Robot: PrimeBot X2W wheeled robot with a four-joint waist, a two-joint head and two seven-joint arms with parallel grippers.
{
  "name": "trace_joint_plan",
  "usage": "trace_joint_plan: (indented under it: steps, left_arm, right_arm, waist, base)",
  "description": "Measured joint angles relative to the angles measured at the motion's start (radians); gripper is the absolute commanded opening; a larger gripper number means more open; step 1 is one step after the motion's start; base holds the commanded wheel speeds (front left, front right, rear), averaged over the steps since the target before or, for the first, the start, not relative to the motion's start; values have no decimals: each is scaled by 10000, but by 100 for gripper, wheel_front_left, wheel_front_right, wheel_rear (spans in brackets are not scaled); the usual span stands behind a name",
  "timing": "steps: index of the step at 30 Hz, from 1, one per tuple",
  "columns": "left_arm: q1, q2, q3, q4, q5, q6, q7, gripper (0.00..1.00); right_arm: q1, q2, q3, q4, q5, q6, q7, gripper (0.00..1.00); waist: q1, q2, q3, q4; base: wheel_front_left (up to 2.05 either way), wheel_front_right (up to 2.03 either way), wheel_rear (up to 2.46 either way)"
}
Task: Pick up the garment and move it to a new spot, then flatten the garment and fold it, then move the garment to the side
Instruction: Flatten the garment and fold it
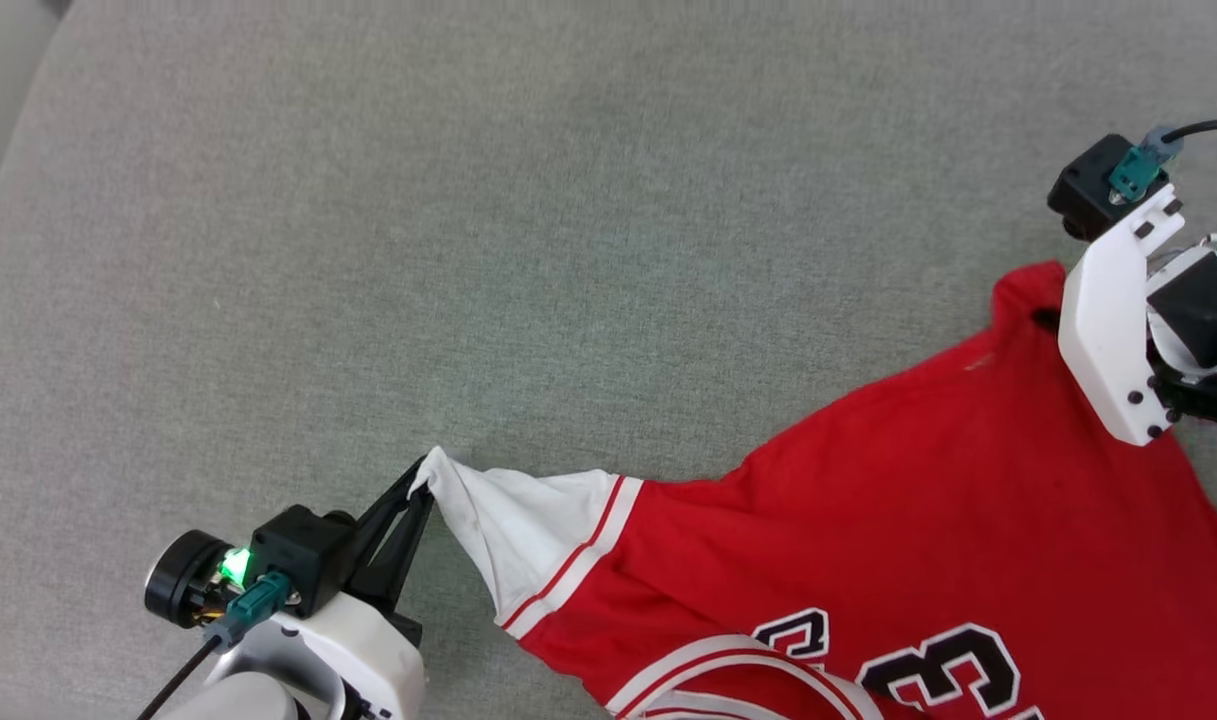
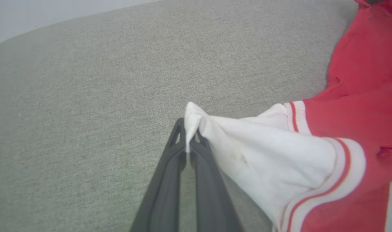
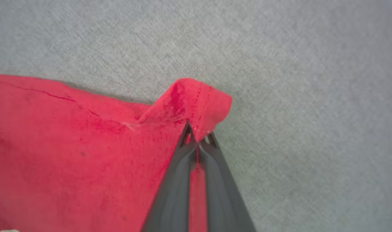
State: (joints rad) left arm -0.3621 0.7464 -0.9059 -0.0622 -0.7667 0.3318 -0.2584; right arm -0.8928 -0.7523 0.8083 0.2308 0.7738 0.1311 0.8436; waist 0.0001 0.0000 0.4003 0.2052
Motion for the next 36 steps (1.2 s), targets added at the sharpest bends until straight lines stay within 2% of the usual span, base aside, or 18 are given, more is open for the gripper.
trace_joint_plan:
  steps: [7,13,22,28,36]
  left_arm:
    - [-421,366,163,-119,159,-67,171,0]
    - [-1482,817,589,-349,355,-234,516,0]
    - [-4084,953,1336,-219,625,-842,1185,0]
    - [-6384,619,1764,418,957,-1415,1626,0]
    - [-9797,-73,2242,1655,1152,-2418,2113,0]
  right_arm:
    - [-339,-167,418,-173,385,0,-1946,0]
    - [-837,-263,646,-428,428,0,-3791,0]
    - [-1958,274,-552,474,-426,0,-6004,0]
    - [-3036,1005,-1580,1273,-1313,0,-6468,0]
    - [-5208,2150,-2734,2226,-2422,0,-6393,0]
  waist:
    - [0,0,-978,-294]
    - [-1,0,-1589,-727]
    - [-1,0,-1505,-1234]
    - [0,0,-1010,-1419]
    - [0,0,40,-1632]
  base:
    - [0,0,0]
    - [0,0,0]
    - [0,0,0]
    - [0,0,0]
    - [0,0,0]
